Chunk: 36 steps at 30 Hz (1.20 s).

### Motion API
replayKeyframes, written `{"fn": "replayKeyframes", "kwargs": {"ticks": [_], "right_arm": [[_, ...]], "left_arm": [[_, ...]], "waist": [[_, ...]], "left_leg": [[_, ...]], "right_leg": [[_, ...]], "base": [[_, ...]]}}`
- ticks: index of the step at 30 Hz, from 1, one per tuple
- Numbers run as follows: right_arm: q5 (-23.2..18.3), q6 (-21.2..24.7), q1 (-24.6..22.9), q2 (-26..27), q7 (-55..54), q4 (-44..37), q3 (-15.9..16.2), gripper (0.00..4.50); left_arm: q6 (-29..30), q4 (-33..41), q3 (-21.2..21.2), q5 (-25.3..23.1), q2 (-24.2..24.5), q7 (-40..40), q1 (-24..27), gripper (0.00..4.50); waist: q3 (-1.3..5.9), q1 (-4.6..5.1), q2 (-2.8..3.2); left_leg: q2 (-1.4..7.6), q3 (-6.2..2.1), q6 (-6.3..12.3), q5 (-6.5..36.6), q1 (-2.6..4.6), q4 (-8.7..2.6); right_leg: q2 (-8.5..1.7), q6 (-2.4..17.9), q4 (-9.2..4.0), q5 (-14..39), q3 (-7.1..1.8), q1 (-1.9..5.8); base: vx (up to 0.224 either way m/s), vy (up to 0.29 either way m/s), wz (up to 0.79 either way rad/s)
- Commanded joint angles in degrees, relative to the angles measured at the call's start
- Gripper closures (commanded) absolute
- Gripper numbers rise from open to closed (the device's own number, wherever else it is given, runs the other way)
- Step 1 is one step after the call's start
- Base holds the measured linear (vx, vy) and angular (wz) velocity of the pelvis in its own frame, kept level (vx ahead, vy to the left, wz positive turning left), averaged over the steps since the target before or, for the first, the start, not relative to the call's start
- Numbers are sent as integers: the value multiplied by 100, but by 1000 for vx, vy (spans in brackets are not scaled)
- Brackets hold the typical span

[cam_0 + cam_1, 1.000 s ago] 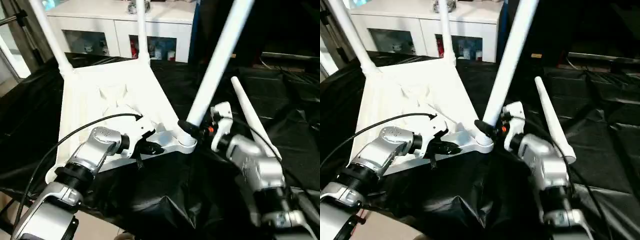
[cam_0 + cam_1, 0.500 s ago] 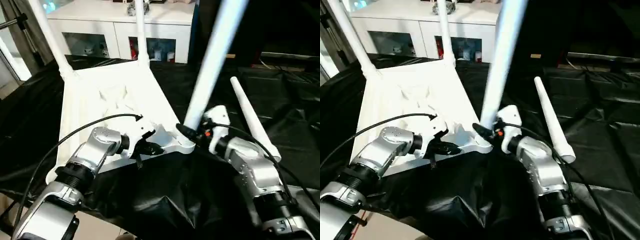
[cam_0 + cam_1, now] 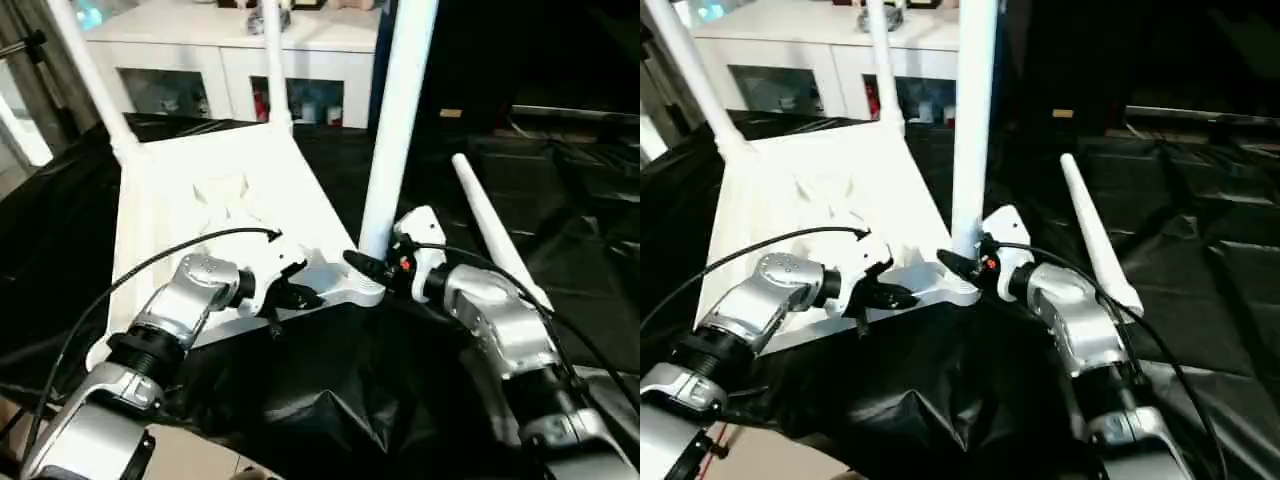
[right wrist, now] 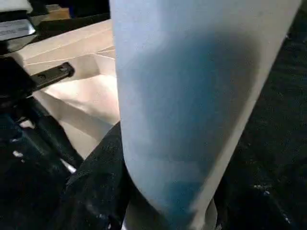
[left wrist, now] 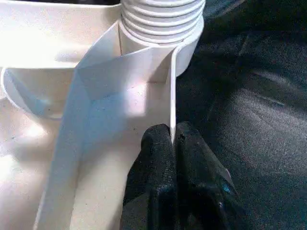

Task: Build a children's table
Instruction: Insert table leg to table base

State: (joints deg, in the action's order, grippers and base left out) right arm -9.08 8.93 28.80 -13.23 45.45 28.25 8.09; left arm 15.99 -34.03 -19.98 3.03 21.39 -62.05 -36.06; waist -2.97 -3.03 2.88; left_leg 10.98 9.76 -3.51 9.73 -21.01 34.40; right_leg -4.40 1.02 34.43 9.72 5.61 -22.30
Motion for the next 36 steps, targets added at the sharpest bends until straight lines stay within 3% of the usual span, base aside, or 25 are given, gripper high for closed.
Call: {"fn": "replayKeyframes", "kwargs": {"ticks": [1,7,11,18,22,23,28,29,33,36], "right_arm": [[180,197,-292,37,309,562,390,259],[166,71,-237,-70,634,527,474,259],[131,139,-131,-118,760,414,431,259],[336,571,-234,9,-71,30,266,259],[425,720,-303,217,-741,-75,112,259],[400,900,-329,466,-1241,-148,-57,259],[341,1072,-211,1129,-2383,-2,-372,259],[330,1072,-177,1209,-2506,55,-396,259],[132,1012,252,1677,-3283,780,-759,259],[186,1119,313,1818,-3386,787,-822,259]], "left_arm": [[-252,275,90,86,-2,-222,-285,450],[-270,553,-22,133,155,-601,-264,450],[-179,670,4,143,168,-627,-266,450],[336,870,221,182,-133,-64,-262,450],[556,822,321,115,-344,419,-356,450],[735,734,406,65,-562,809,-486,450],[989,274,579,-47,-1175,1785,-890,450],[987,192,587,-67,-1248,1897,-943,450],[775,-388,562,-196,-1638,2441,-1149,450],[832,-292,504,-222,-1649,2364,-1094,450]], "waist": [[328,7,-20],[354,-5,18],[325,-14,26],[282,-16,-7],[263,24,-16],[273,39,-45],[278,76,-43],[294,79,-37],[299,115,-39],[327,110,-63]], "left_leg": [[186,-132,79,2309,108,-455],[212,-113,87,2142,83,-478],[211,-99,98,2096,80,-483],[215,-99,65,2124,95,-501],[194,-111,-4,2242,104,-502],[184,-111,3,2194,92,-501],[149,-116,-10,2182,121,-487],[145,-122,6,2153,102,-490],[140,-114,57,2095,75,-496],[158,-118,103,1936,32,-515]], "right_leg": [[-434,616,-632,3050,-253,156],[-426,961,-537,2327,-295,208],[-418,1041,-525,2204,-304,203],[-416,978,-544,2431,-310,185],[-424,795,-603,2827,-293,158],[-426,734,-609,2909,-290,175],[-428,589,-691,3163,-257,124],[-428,572,-688,3138,-251,155],[-419,613,-689,2872,-259,151],[-434,660,-653,2627,-271,206]], "base": [[0,0,0],[0,0,0],[0,0,0],[0,0,0],[0,0,0],[0,0,0],[0,0,0],[0,0,0],[0,0,0],[0,0,0]]}}
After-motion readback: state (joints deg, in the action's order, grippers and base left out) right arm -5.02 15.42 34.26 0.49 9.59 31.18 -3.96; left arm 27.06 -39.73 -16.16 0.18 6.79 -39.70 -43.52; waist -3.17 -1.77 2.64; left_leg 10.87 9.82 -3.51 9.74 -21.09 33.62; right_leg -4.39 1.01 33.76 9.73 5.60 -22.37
